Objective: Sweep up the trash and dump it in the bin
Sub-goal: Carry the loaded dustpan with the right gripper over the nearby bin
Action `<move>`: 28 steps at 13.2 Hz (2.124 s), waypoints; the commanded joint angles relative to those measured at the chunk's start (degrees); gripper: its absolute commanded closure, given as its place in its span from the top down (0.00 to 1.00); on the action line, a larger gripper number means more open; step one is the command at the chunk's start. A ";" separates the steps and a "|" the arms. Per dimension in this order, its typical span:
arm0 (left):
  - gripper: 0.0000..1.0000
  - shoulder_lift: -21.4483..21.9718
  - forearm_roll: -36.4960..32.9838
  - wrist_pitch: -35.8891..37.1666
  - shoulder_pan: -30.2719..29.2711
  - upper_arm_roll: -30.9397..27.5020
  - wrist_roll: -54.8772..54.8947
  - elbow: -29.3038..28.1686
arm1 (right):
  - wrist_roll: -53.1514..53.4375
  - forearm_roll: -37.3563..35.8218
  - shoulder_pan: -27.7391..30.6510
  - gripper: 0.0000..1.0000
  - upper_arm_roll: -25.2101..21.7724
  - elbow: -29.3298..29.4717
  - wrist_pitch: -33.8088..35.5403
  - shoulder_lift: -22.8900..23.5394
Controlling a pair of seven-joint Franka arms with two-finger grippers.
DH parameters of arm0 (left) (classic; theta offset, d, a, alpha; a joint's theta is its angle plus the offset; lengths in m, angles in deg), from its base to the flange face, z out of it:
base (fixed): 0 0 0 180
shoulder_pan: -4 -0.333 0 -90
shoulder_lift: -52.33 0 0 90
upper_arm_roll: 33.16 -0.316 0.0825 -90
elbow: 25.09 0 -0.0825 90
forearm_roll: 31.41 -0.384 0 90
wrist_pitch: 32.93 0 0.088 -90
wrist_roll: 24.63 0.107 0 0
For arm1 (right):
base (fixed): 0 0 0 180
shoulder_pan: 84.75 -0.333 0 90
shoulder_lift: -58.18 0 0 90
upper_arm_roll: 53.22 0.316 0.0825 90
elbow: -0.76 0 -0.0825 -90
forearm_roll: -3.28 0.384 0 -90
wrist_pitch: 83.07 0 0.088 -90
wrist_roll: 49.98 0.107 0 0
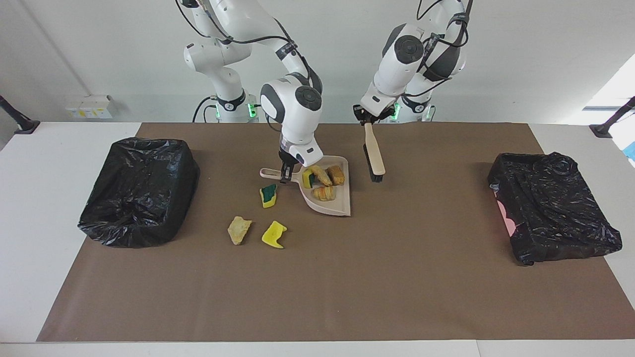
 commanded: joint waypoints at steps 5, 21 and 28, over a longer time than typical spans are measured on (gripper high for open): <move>0.00 1.21 -1.00 -4.81 6.09 1.93 -8.97 -3.21 | -15.92 5.08 9.47 0.00 0.37 8.44 8.27 0.43; 0.00 -12.78 -0.73 -27.51 21.41 1.93 -19.02 -3.92 | -45.54 3.93 36.45 0.00 -0.42 12.58 11.98 -4.50; 0.49 -14.80 -0.73 -26.28 20.70 1.76 -18.85 -2.69 | -55.76 -6.42 49.11 0.00 -0.59 12.14 2.41 -5.11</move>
